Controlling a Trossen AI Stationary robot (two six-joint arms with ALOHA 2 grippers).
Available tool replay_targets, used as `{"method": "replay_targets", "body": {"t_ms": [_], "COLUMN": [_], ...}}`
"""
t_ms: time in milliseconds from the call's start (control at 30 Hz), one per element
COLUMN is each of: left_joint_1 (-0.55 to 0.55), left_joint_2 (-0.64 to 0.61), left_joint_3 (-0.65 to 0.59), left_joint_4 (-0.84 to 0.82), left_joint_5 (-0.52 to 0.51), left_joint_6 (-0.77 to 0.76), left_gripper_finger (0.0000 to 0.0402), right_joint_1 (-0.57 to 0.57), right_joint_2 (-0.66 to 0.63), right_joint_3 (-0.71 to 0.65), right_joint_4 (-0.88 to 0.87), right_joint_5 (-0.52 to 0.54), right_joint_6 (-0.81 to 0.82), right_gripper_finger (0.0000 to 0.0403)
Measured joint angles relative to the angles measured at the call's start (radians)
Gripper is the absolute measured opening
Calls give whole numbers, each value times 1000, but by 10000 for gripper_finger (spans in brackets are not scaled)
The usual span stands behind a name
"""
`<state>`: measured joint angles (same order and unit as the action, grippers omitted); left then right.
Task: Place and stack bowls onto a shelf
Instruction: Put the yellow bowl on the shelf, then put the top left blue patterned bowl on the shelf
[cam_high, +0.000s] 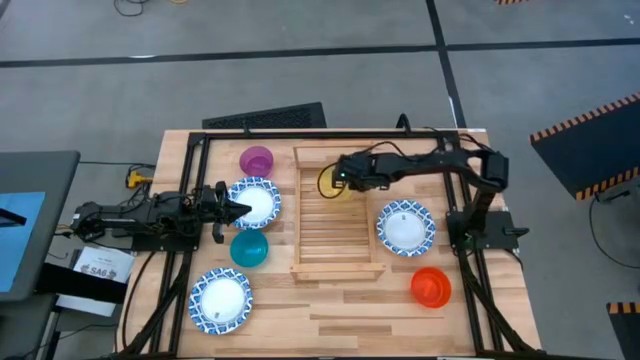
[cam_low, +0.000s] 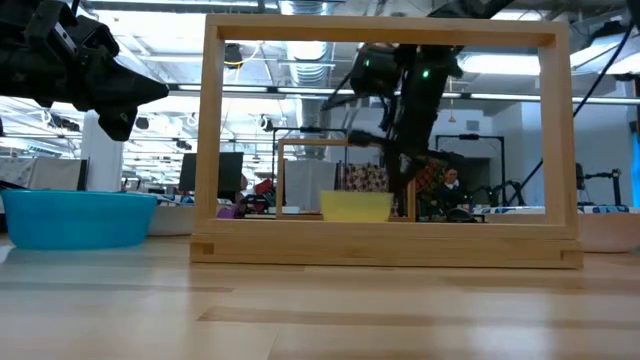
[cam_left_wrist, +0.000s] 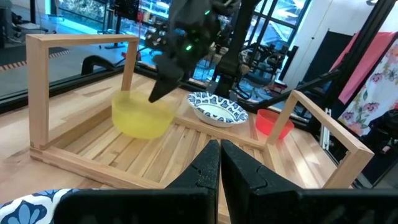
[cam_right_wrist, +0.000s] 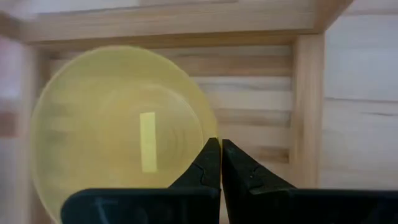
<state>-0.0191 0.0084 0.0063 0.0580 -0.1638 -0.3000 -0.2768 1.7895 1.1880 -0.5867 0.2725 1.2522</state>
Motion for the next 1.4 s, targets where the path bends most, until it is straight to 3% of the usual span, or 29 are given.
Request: {"method": "replay_targets", "body": {"t_ms": [533, 700, 867, 1133, 1300, 1400], "left_joint_1": [0, 0, 0, 0, 0, 0], "left_joint_2": [0, 0, 0, 0, 0, 0], "left_joint_3": [0, 0, 0, 0, 0, 0], "left_joint_4": [0, 0, 0, 0, 0, 0], "left_joint_5": [0, 0, 0, 0, 0, 0], "left_joint_6": [0, 0, 0, 0, 0, 0], "left_gripper_finger": [0, 0, 0, 0, 0, 0], "right_joint_1": [-27, -27, -33, -41, 41, 108], "right_joint_2": [56, 56, 25, -85, -201, -269], "right_joint_3": [17, 17, 17, 17, 17, 1], "right_joint_4": [52, 49, 23, -140, -354, -456], "right_joint_5": [-49, -50, -67, -69, -8, 51], "right_joint_6": [40, 28, -32, -223, -424, -464], "right_gripper_finger": [45, 74, 129, 225, 246, 248]}}
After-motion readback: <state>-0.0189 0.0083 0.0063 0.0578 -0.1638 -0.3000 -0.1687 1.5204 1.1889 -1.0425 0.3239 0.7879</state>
